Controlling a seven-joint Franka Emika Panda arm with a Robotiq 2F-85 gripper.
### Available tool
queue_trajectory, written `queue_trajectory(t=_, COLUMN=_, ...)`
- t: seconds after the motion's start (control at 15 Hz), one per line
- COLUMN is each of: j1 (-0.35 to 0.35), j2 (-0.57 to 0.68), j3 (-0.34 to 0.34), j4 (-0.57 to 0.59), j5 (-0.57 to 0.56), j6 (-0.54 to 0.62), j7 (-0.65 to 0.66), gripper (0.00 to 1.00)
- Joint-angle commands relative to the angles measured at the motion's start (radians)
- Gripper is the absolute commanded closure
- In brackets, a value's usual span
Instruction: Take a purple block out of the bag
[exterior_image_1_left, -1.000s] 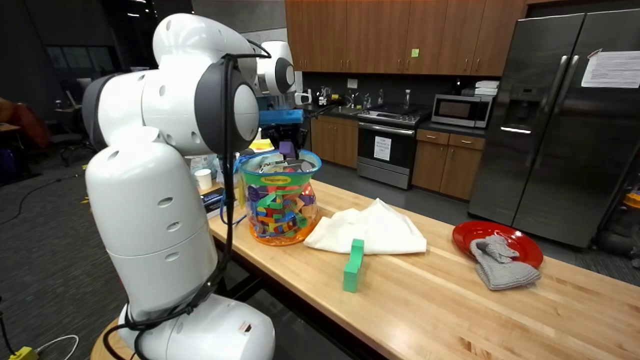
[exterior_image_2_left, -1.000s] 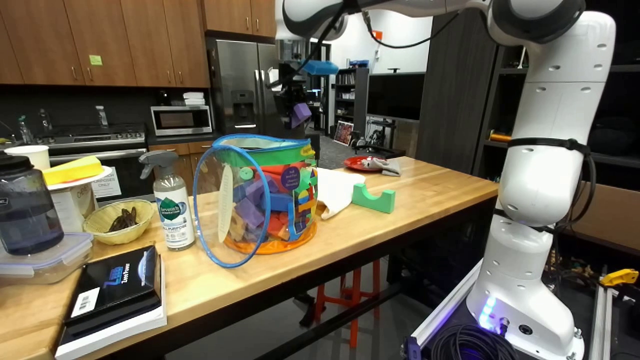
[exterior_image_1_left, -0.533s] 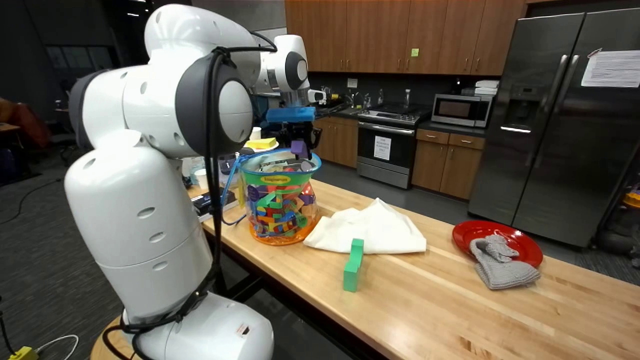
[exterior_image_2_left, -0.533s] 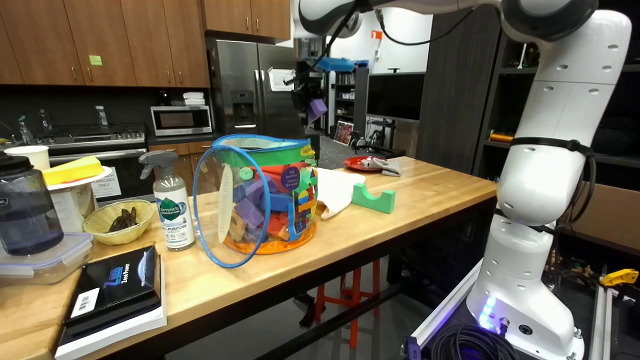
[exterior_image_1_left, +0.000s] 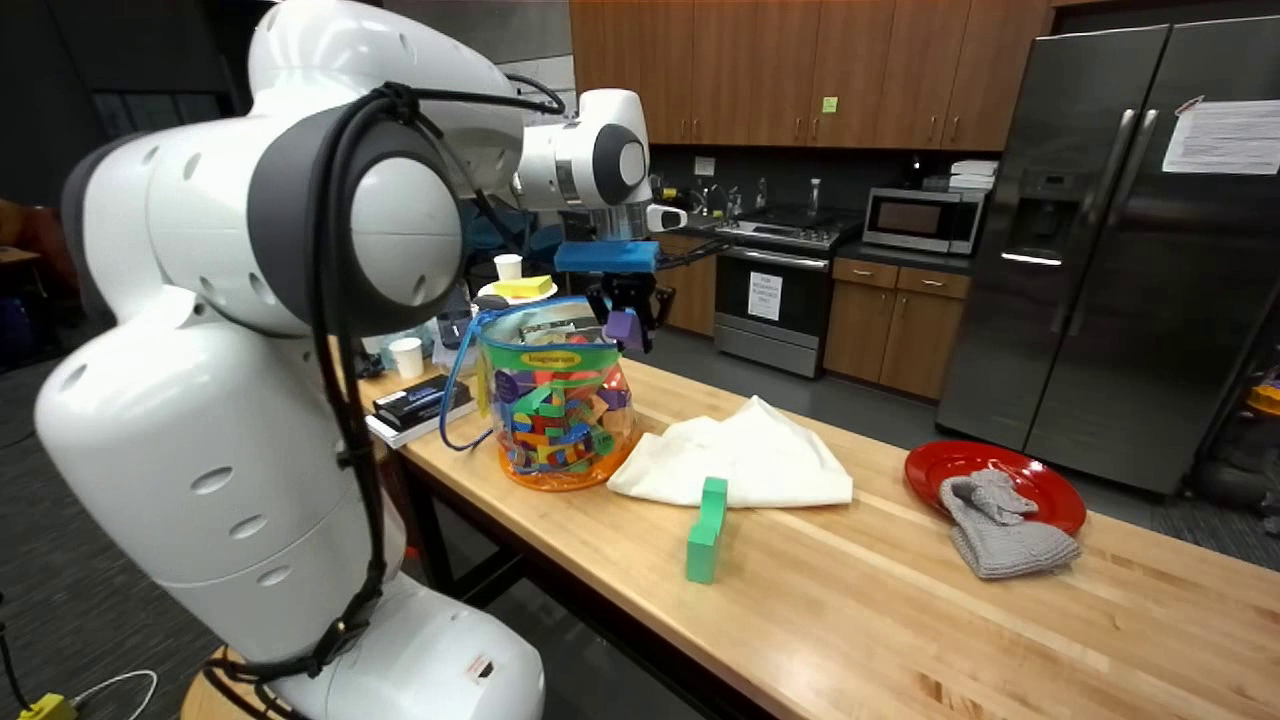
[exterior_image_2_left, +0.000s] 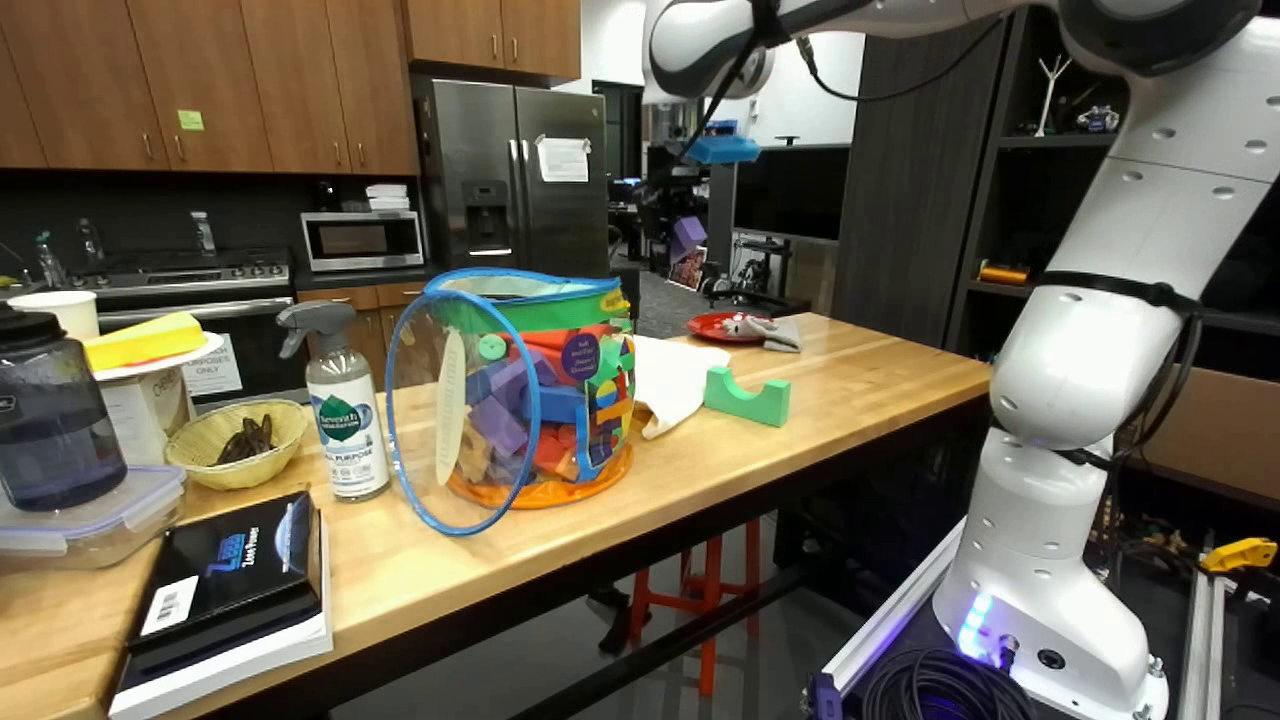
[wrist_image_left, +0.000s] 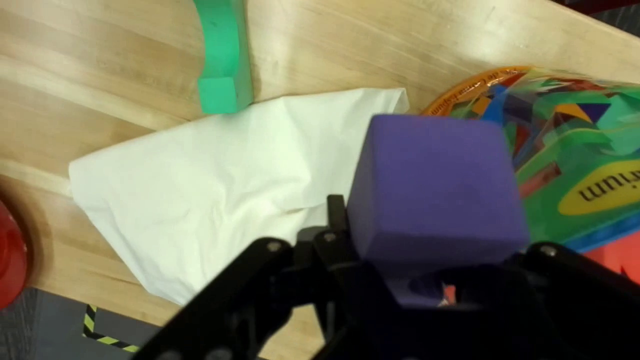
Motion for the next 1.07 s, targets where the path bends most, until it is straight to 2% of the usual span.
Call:
queue_trajectory(t=0.0, j1=-0.025, j2=-0.079, j3=-0.021, j4=-0.123, j5=-0.006, j6=0.065, j7=-0.013, gripper=0.84)
queue_trajectory(t=0.47, j1=-0.047, j2=-0.104, j3=-0.042, j4=-0.281, j5=-0.018, j6=0.221, j7=-0.018, gripper=0.84)
queue_trajectory(t=1.0, j1=-0.051, j2=-0.079, j3=-0.059, j4=-0.36, j5=-0.009, j6=0.345, j7=-0.061, gripper=0.84)
